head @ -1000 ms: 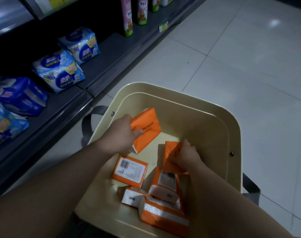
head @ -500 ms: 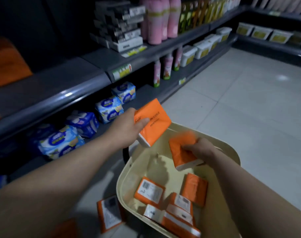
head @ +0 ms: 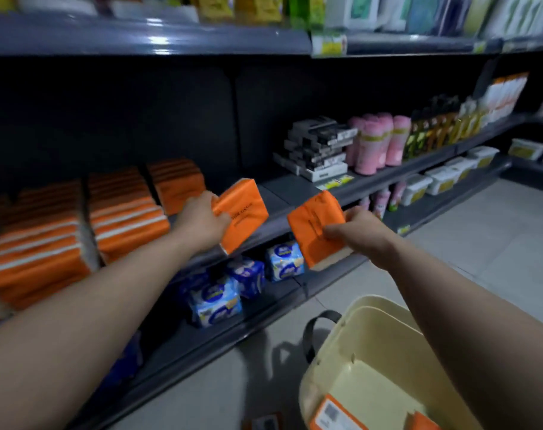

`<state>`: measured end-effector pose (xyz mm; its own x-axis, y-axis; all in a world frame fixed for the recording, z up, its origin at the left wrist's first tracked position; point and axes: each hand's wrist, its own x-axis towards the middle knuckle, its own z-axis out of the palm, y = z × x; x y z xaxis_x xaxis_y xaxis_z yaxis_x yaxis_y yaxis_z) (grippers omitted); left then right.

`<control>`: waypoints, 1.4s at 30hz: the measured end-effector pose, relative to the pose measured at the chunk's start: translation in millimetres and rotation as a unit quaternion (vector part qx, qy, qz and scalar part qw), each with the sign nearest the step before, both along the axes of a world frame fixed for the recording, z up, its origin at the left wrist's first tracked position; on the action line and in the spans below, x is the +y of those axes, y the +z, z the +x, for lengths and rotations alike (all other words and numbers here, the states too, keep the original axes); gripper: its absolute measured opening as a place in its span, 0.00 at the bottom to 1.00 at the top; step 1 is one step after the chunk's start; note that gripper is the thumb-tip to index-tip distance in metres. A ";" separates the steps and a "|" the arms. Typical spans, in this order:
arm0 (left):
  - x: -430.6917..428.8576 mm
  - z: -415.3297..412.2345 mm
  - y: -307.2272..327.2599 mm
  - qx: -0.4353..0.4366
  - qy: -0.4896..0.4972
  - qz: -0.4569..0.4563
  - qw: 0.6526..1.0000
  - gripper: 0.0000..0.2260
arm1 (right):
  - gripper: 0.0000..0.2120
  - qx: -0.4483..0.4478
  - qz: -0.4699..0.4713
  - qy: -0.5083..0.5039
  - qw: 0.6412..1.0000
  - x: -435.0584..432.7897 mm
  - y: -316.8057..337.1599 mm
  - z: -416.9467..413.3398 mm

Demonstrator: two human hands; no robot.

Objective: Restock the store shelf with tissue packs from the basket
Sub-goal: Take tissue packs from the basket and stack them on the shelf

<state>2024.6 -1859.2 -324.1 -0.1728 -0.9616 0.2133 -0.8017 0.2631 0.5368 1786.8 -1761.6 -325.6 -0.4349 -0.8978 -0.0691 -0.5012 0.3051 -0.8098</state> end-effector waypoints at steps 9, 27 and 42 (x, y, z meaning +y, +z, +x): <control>-98.6 53.5 13.6 -0.029 0.070 -0.034 0.997 0.14 | 0.17 0.104 -0.078 0.059 0.990 -99.9 23.9 47.9; -195.7 64.4 -13.8 -0.146 0.063 0.000 0.987 0.18 | 0.19 0.069 -0.068 0.148 0.984 -209.2 -2.5 70.0; -180.9 64.9 -14.4 -0.084 0.065 -0.003 0.994 0.24 | 0.16 0.141 -0.033 0.228 0.963 -231.9 -16.9 113.9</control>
<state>2089.5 -2040.2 -338.5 -0.0802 -0.9768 0.1985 -0.9077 0.1538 0.3903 1900.7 -1993.5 -342.4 0.0129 -0.9982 0.0585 -0.7741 -0.0471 -0.6313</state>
